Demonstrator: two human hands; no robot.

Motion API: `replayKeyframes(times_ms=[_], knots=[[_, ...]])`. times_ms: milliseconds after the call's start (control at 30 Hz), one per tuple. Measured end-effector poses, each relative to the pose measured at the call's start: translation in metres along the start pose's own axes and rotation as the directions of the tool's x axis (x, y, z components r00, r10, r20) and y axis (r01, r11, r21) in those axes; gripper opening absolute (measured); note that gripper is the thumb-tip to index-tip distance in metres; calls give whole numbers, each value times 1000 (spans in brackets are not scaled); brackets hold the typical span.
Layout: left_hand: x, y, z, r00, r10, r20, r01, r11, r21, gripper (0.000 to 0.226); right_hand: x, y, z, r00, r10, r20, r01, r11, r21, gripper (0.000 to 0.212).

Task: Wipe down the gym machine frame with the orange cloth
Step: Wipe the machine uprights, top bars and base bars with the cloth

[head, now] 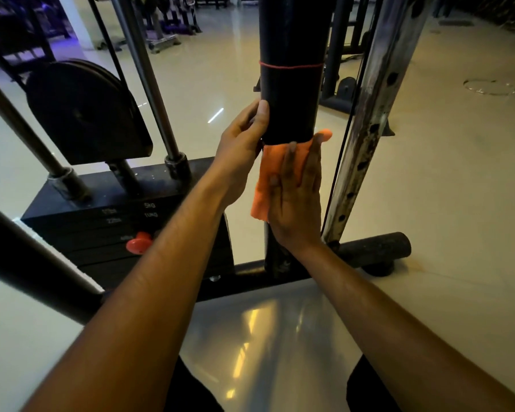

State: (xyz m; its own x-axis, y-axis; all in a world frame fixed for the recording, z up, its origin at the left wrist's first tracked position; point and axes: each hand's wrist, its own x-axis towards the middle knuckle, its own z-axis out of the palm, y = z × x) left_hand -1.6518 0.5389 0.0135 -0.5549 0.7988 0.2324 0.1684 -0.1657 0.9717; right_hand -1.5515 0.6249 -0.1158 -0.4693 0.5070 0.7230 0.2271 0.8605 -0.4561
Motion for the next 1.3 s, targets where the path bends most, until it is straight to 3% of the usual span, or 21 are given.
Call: replayKeyframes(times_ms=[133, 233, 400, 533, 700, 867, 1000, 1167, 1300], knots=[[1, -13, -1, 1000, 0, 4, 0, 1000, 6, 52, -33, 22, 15, 995, -48, 82, 53, 996, -65, 97], [-3, -29, 1, 1000, -15, -12, 15, 1000, 22, 50, -63, 35, 26, 989, 31, 148, -26, 999, -33, 91], [-11, -54, 5, 999, -29, -35, 29, 999, 16, 51, -34, 25, 24, 998, -36, 49, 34, 999, 41, 98], [-7, -57, 4, 999, -23, -49, 24, 1000, 17, 52, -28, 13, 26, 998, 29, -58, -25, 997, 67, 110], [-9, -65, 4, 999, -23, -24, 23, 1000, 6, 49, -86, 31, 42, 983, 131, 128, -133, 991, 9, 104], [-8, -66, 3, 999, -34, -37, 34, 999, 5, 49, -75, 37, 41, 990, 46, 131, -40, 998, -47, 102], [-8, -73, 3, 998, -35, -52, 35, 999, 4, 48, -50, 31, 34, 995, 69, 69, -67, 997, -34, 111], [-24, -92, 7, 996, -85, -41, 86, 996, 6, 49, -96, 51, 38, 975, 47, 219, -34, 998, -61, 115], [-46, -122, 5, 988, -154, -20, 155, 987, 40, 49, -103, 52, 38, 979, 31, 200, -14, 996, -86, 128]])
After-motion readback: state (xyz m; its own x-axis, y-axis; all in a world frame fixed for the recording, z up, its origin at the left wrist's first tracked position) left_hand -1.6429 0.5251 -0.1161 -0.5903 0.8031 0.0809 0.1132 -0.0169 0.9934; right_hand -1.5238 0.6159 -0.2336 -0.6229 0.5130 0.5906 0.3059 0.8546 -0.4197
